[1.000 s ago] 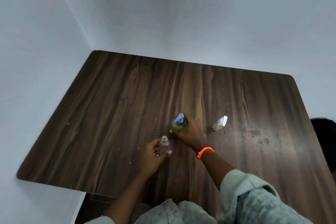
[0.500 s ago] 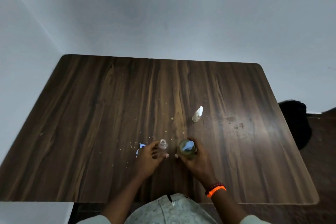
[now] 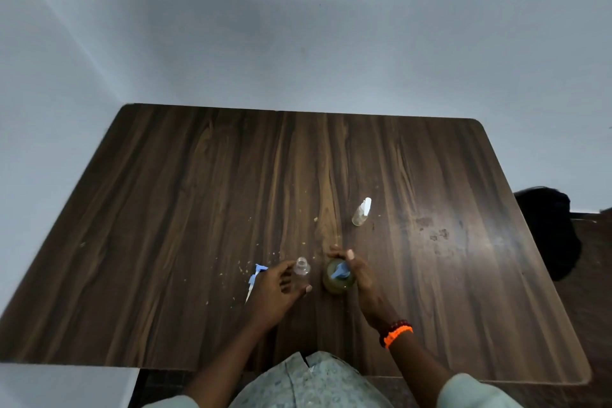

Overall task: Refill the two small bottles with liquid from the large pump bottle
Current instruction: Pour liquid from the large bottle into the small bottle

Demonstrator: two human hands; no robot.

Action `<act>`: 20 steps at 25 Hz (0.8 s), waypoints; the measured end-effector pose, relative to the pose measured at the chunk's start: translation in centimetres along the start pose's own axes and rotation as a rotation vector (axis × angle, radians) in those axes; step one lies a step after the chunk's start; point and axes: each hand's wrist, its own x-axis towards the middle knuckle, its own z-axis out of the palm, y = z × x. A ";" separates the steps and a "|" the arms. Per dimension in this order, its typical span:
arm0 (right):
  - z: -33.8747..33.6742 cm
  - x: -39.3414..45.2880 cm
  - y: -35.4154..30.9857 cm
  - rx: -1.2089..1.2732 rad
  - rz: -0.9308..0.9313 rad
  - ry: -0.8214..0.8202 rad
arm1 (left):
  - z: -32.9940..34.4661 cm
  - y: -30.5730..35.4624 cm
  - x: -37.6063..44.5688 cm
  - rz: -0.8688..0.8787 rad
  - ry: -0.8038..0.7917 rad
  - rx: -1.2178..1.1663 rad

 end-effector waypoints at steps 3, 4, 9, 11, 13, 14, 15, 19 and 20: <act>0.7 0.6 0.4 -0.031 -0.020 0.015 | 0.1 0.4 -0.4 -0.005 0.014 0.002; 0.6 0.8 0.9 -0.062 -0.012 0.037 | 0.1 0.3 -0.4 -0.002 0.017 0.001; 0.6 0.0 3.2 -0.166 -0.015 0.110 | 0.0 0.0 -0.7 0.016 0.013 0.021; 0.7 0.3 3.9 -0.180 -0.027 0.100 | -0.2 -0.1 -0.9 0.013 0.007 0.027; 0.9 1.1 3.6 -0.237 -0.067 0.110 | -0.4 -0.2 -0.9 0.001 0.007 0.034; 1.2 1.6 3.3 -0.248 -0.102 0.111 | -0.5 -0.2 -1.0 -0.001 0.007 0.033; 1.6 2.1 3.0 -0.265 -0.120 0.112 | -0.5 -0.2 -1.0 0.000 0.005 0.032; 4.2 3.0 1.9 -0.287 -0.089 0.159 | -0.6 -0.3 -1.2 0.014 0.008 0.047; 4.4 3.0 1.7 -0.258 -0.068 0.146 | -0.8 -0.1 -1.2 0.020 0.010 0.042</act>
